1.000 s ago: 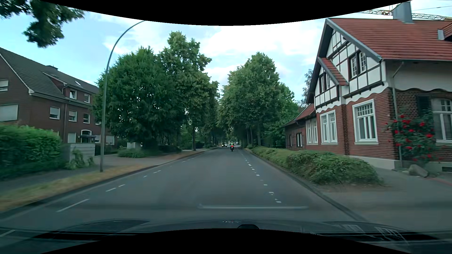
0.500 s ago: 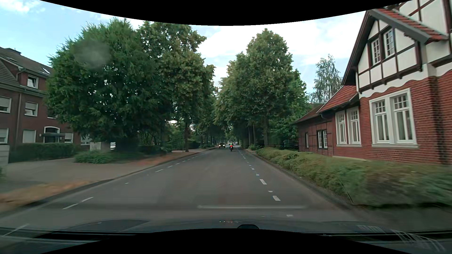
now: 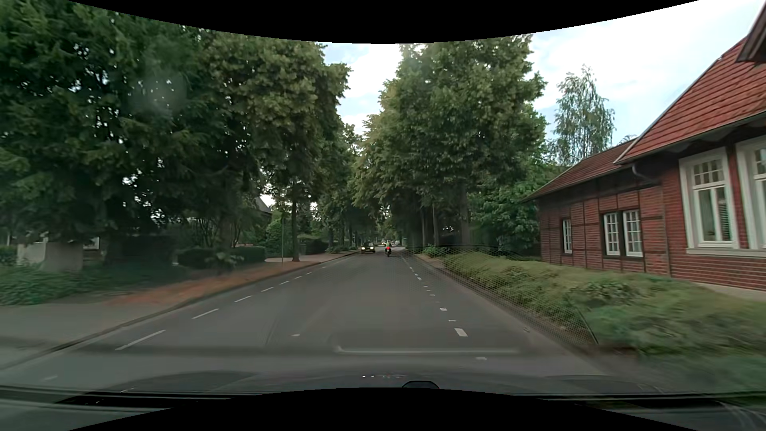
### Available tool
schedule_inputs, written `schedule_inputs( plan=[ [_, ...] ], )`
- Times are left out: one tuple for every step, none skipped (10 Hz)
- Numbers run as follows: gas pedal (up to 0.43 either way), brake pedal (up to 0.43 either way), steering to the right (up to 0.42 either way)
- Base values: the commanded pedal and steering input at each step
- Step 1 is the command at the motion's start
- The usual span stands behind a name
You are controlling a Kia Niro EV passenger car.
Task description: Follow the waypoints while adhering to traffic rules and regulations
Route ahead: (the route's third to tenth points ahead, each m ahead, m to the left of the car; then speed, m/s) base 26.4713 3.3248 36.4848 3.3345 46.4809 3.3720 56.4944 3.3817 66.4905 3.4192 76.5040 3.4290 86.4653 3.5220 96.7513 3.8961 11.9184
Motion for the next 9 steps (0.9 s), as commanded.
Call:
schedule_inputs(
  plan=[
    [0.157,0.0,0.004],
    [0.157,0.0,0.003],
    [0.157,0.0,0.0],
    [0.157,0.0,-0.002],
    [0.157,0.0,-0.002],
    [0.157,0.0,-0.001],
    [0.157,0.0,-0.002],
    [0.157,0.0,-0.001],
    [0.157,0.0,-0.002]
  ],
)
